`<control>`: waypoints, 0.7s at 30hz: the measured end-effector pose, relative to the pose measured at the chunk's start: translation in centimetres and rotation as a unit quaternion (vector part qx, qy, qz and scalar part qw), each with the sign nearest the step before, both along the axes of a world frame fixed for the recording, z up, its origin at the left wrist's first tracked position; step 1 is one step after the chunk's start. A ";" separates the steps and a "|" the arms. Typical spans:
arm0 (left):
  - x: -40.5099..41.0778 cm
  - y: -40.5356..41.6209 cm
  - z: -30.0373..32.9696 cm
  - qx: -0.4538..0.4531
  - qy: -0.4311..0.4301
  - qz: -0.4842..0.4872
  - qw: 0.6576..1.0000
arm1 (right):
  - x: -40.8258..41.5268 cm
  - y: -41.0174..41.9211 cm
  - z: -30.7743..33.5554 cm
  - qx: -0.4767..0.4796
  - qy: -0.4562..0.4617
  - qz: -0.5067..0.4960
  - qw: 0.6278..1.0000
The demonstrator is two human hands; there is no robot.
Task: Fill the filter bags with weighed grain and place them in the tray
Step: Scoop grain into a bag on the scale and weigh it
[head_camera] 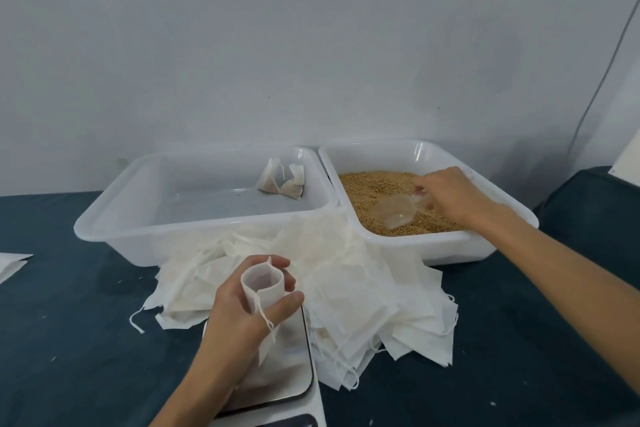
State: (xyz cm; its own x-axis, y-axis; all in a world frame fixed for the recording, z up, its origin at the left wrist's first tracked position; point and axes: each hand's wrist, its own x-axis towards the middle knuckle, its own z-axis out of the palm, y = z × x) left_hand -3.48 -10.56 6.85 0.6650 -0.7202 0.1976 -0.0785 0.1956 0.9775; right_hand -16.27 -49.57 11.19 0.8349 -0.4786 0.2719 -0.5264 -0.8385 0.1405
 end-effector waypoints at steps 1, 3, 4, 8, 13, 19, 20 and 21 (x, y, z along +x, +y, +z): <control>0.0 0.0 0.0 0.002 0.001 0.002 1.000 | 0.2 -0.1 -0.4 0.032 -0.014 0.005 0.999; 0.1 0.1 0.0 0.002 -0.001 0.001 1.000 | 0.2 -0.3 -0.9 0.108 -0.044 -0.003 0.993; 0.1 0.1 0.0 0.004 -0.003 0.000 1.000 | 0.0 -0.5 -1.1 0.152 -0.064 -0.014 0.986; 0.1 0.1 -0.1 0.008 -0.013 0.000 1.000 | -1.5 -1.0 -1.3 0.275 -0.121 -0.034 0.953; 0.1 0.1 -0.3 0.008 -0.014 0.000 1.000 | -2.3 -0.8 -0.3 0.295 -0.132 -0.026 0.946; -0.1 0.0 -0.5 0.011 -0.015 -0.020 1.000 | -3.0 1.2 1.6 0.302 -0.155 -0.009 0.941; -0.1 0.0 -0.6 0.007 -0.016 -0.024 1.000 | -3.0 2.0 1.9 0.309 -0.159 0.002 0.938; -0.1 -0.1 -0.6 0.003 -0.017 -0.028 0.999 | -2.9 2.9 2.3 0.315 -0.162 0.015 0.935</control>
State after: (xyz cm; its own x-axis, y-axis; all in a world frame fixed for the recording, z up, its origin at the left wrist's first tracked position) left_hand -3.60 -10.63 6.21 0.6161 -0.7581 0.2141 -0.1004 0.1940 0.9759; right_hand -19.13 -46.72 13.44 0.7735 -0.6066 0.1838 -0.4308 -0.7159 -0.5495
